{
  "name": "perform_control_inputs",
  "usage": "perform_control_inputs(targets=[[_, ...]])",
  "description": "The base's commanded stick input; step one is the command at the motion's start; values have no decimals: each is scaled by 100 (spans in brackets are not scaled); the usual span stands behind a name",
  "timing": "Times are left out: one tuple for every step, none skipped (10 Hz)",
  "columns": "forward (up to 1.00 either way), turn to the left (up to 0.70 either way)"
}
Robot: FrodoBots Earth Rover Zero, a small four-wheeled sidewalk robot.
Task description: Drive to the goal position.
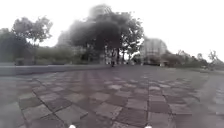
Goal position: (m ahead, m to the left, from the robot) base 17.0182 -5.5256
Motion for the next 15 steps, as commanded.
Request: perform_control_inputs(targets=[[100,-27],[100,-7],[100,9],[100,9],[100,9],[100,9],[100,9],[100,-20],[100,-31],[100,-31],[100,-31],[100,-31],[100,-31],[100,-31],[100,-31]])
